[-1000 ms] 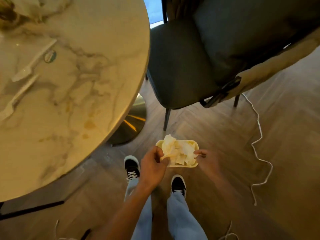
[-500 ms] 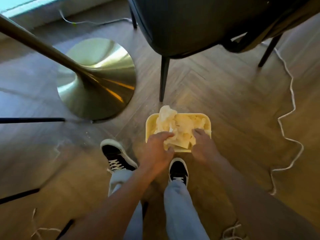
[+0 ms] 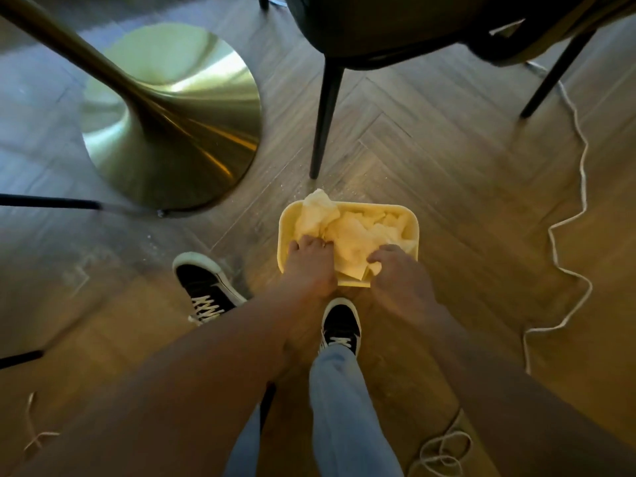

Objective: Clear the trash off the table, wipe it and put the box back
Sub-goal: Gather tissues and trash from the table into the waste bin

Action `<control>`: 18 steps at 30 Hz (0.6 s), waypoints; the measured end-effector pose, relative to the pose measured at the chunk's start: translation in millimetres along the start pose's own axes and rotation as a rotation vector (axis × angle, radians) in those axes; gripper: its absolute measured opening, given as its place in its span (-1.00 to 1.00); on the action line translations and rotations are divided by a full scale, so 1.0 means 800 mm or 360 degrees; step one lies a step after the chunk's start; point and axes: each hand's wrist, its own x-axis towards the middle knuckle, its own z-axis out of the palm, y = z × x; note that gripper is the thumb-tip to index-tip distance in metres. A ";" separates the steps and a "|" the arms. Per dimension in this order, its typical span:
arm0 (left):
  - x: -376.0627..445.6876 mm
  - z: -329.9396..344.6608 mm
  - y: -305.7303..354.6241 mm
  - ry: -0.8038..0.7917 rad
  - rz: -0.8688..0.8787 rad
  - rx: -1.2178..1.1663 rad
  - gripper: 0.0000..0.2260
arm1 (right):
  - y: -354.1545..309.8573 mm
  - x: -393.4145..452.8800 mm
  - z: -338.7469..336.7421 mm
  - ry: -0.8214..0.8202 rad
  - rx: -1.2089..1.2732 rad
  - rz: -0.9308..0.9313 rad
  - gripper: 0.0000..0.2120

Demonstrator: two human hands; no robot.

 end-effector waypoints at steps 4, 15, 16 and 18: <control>-0.037 -0.016 -0.010 0.0065 -0.0041 -0.0406 -0.57 | -0.018 -0.027 -0.024 0.0053 0.0154 0.0001 -0.68; -0.238 -0.151 -0.006 0.0532 -0.0243 -0.1169 -0.74 | -0.141 -0.156 -0.180 -0.0007 0.0394 -0.0178 -0.69; -0.263 -0.167 -0.003 0.0566 -0.0231 -0.1198 -0.74 | -0.155 -0.170 -0.195 -0.0018 0.0443 -0.0195 -0.70; -0.315 -0.197 0.002 0.0620 -0.0186 -0.1295 -0.75 | -0.185 -0.197 -0.227 -0.0028 0.0545 -0.0231 -0.73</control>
